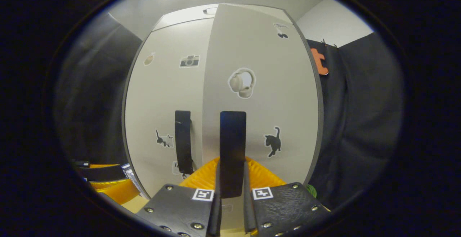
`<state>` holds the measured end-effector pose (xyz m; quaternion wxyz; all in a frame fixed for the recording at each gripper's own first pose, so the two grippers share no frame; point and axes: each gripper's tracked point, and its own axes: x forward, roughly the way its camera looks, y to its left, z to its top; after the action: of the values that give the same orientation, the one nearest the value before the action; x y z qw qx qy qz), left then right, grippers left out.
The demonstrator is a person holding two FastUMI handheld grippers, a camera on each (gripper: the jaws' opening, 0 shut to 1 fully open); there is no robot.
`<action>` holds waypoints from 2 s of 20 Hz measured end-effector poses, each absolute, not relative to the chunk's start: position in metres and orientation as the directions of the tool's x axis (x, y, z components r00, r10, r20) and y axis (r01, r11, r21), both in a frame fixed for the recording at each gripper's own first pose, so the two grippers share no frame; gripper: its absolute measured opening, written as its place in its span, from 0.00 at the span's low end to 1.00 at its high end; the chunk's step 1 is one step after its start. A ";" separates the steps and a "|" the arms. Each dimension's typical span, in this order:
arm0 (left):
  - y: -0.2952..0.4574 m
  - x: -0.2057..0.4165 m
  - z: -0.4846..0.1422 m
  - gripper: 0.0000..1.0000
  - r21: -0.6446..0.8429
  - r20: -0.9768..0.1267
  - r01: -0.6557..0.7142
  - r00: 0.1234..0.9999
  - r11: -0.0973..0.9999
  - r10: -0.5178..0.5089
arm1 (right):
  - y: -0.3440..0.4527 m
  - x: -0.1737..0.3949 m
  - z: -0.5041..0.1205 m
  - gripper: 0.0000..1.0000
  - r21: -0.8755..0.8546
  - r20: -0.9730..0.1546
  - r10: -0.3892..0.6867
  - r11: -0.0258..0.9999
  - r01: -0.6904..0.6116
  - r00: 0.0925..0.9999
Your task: Open the right door of the double-door shoe cabinet with the right hand, and open the left door with the left hand.
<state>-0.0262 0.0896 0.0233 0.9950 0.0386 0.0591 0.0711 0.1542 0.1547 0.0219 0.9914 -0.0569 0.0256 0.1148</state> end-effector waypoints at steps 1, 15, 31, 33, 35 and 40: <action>0.086 -0.027 0.023 0.96 0.088 -0.112 -0.134 0.983 0.987 0.144 | 0.149 0.148 0.023 0.25 -0.112 -0.064 0.227 0.966 -0.233 0.972; 0.046 -0.023 0.015 0.96 0.102 -0.109 -0.131 0.984 0.986 0.142 | 0.090 0.102 0.037 0.24 -0.132 -0.062 0.260 0.955 -0.267 0.964; -0.006 0.001 -0.013 0.96 0.086 -0.146 -0.075 0.986 0.993 0.087 | -0.039 0.083 0.051 0.04 -0.147 -0.058 0.096 0.984 -0.103 0.994; -0.015 0.005 -0.016 0.96 0.090 -0.152 -0.059 0.986 0.994 0.072 | -0.064 0.089 0.053 0.03 -0.130 -0.052 0.060 0.989 -0.066 0.997; -0.022 0.008 -0.020 0.96 0.101 -0.162 -0.043 0.985 0.994 0.059 | -0.081 0.092 0.052 0.03 -0.115 -0.057 0.054 0.992 -0.061 0.997; -0.030 0.014 -0.022 0.96 0.107 -0.160 -0.029 0.986 0.994 0.046 | -0.095 0.093 0.052 0.01 -0.059 -0.069 0.129 0.989 -0.133 0.989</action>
<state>0.0139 -0.0302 -0.0224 0.9951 0.0523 0.0815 0.0186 0.0932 -0.0948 0.0522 0.9968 -0.0315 0.0325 0.0658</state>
